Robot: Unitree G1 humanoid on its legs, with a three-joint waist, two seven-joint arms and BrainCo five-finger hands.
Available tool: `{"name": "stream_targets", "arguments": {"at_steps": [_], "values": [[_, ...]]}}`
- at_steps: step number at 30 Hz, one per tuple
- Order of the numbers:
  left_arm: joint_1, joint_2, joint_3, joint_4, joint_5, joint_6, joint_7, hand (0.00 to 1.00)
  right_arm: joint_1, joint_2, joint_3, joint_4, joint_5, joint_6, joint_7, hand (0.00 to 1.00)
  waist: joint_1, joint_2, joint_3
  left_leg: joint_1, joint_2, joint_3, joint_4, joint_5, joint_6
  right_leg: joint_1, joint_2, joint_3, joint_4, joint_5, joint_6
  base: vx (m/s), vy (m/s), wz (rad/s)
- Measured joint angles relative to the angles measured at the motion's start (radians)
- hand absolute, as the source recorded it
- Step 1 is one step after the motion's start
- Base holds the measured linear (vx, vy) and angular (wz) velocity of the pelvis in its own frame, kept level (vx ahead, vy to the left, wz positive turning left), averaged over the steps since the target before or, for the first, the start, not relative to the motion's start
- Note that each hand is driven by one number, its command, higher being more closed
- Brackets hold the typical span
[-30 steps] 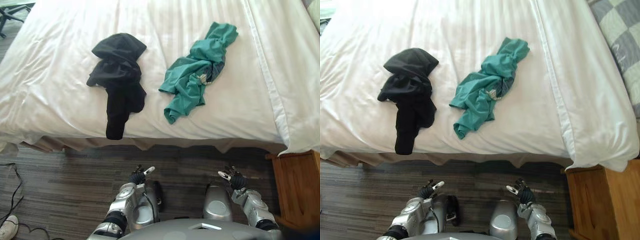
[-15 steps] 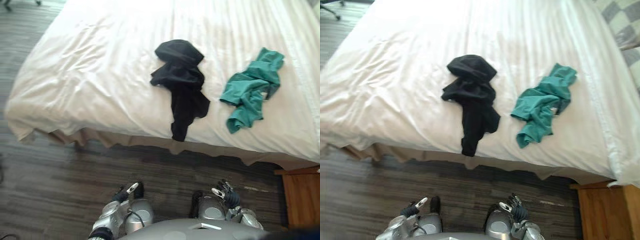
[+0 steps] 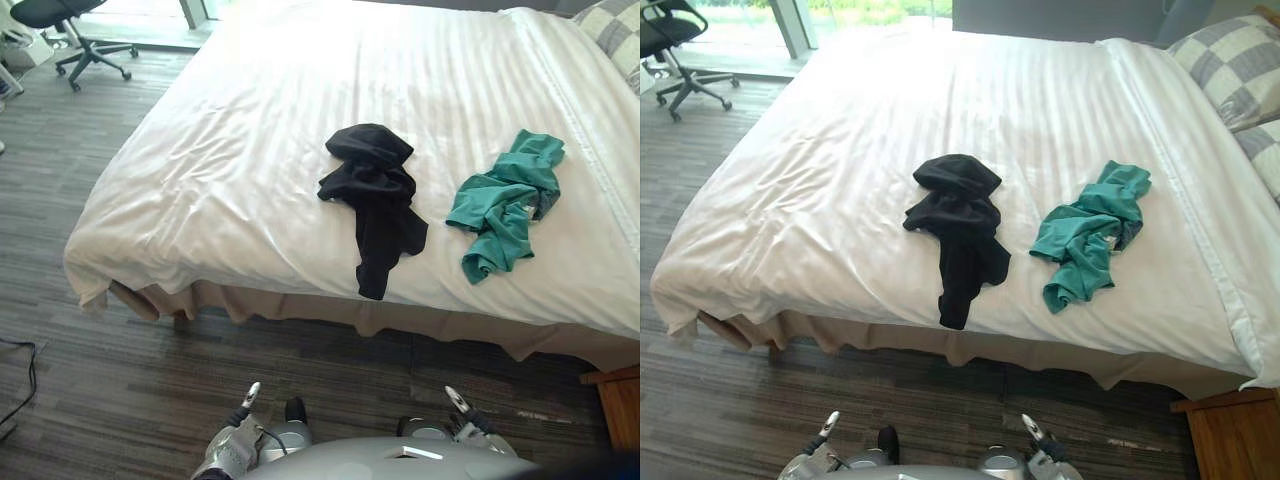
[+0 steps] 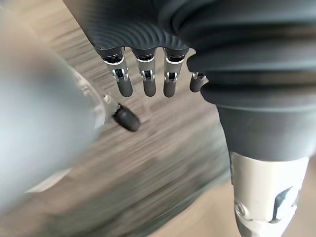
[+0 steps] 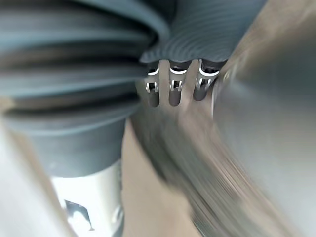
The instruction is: Tidy the bed and pick cloth on bed and put in laundry
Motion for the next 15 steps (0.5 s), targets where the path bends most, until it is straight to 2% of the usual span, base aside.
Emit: {"name": "stream_targets", "arguments": {"at_steps": [2,3,4,5,6,7,8,9,11,12,13,15], "values": [[0.004,0.038,0.225,-0.001,-0.131,-0.038,0.042,0.00,0.041,-0.045,-0.186,0.004,0.025,-0.003,-0.058,0.00,-0.001,0.006,-0.006,0.010,0.000,0.028,0.000,-0.014,-0.004,0.000,0.002,0.027,-0.017,0.011,-0.003,-0.01,0.029,-0.32],[0.004,0.058,0.287,-0.001,-0.155,-0.044,0.052,0.00,0.046,-0.062,-0.241,0.005,0.035,-0.008,-0.070,0.00,-0.003,0.007,-0.007,0.012,0.001,0.035,0.000,-0.017,-0.006,0.000,0.002,0.033,-0.019,0.014,-0.001,0.00,0.028,-0.30],[0.005,0.095,0.361,-0.002,-0.165,-0.056,0.055,0.00,0.049,-0.094,-0.309,0.008,0.045,-0.030,-0.084,0.00,-0.006,0.009,-0.010,0.013,0.001,0.042,0.000,-0.020,-0.008,0.000,0.002,0.039,-0.023,0.016,-0.003,0.02,0.020,-0.22],[0.004,0.170,0.446,-0.005,-0.159,-0.077,0.054,0.00,0.049,-0.157,-0.414,0.008,0.055,-0.071,-0.093,0.00,-0.014,0.013,-0.021,0.013,0.000,0.046,0.000,-0.025,-0.008,-0.001,0.002,0.043,-0.030,0.022,-0.002,0.03,0.024,-0.15],[0.001,0.201,0.469,-0.008,-0.151,-0.085,0.051,0.00,0.050,-0.184,-0.453,0.008,0.055,-0.096,-0.100,0.00,-0.018,0.014,-0.025,0.011,-0.001,0.046,0.000,-0.025,-0.008,-0.002,0.002,0.043,-0.033,0.025,0.001,0.05,0.020,-0.07],[0.000,0.260,0.500,-0.032,-0.142,-0.103,0.046,0.00,0.042,-0.243,-0.512,0.006,0.056,-0.142,-0.108,0.00,-0.025,0.016,-0.035,0.010,-0.001,0.047,0.000,-0.026,-0.006,-0.002,0.002,0.043,-0.036,0.027,0.001,0.04,0.010,-0.02],[-0.003,0.289,0.506,-0.050,-0.141,-0.110,0.045,0.00,0.036,-0.274,-0.536,0.004,0.056,-0.158,-0.110,0.00,-0.025,0.016,-0.040,0.010,-0.001,0.047,0.000,-0.025,-0.005,-0.002,0.002,0.044,-0.038,0.029,0.003,0.05,0.008,-0.03],[-0.034,0.368,0.505,-0.080,-0.123,-0.131,0.046,0.00,0.013,-0.359,-0.573,0.002,0.051,-0.200,-0.125,0.00,-0.024,0.016,-0.055,0.009,-0.001,0.047,0.001,-0.023,0.000,-0.001,0.003,0.044,-0.042,0.030,0.004,0.03,0.002,-0.01],[-0.078,0.443,0.491,-0.106,-0.089,-0.145,0.045,0.00,-0.026,-0.438,-0.581,-0.008,0.035,-0.229,-0.136,0.00,-0.024,0.017,-0.065,0.008,-0.001,0.046,0.003,-0.023,0.000,-0.002,0.004,0.044,-0.043,0.032,0.004,0.04,0.001,0.01],[-0.125,0.520,0.456,-0.141,-0.055,-0.147,0.041,0.00,-0.067,-0.493,-0.571,-0.060,-0.007,-0.253,-0.145,0.00,-0.024,0.016,-0.073,0.004,-0.001,0.044,0.005,-0.022,0.002,-0.005,0.005,0.044,-0.043,0.033,0.004,0.04,-0.001,0.02],[-0.144,0.550,0.440,-0.154,-0.030,-0.147,0.039,0.00,-0.085,-0.513,-0.554,-0.082,-0.027,-0.262,-0.147,0.00,-0.023,0.015,-0.076,0.003,-0.001,0.044,0.005,-0.021,0.003,-0.006,0.005,0.047,-0.043,0.033,0.004,0.00,0.000,0.00],[-0.200,0.657,0.380,-0.213,0.016,-0.147,0.025,0.00,-0.133,-0.582,-0.438,-0.183,-0.117,-0.268,-0.151,0.00,-0.020,0.014,-0.086,0.001,-0.001,0.048,0.006,-0.020,0.003,-0.015,0.007,0.061,-0.043,0.033,0.004,0.02,0.000,-0.11]]}}
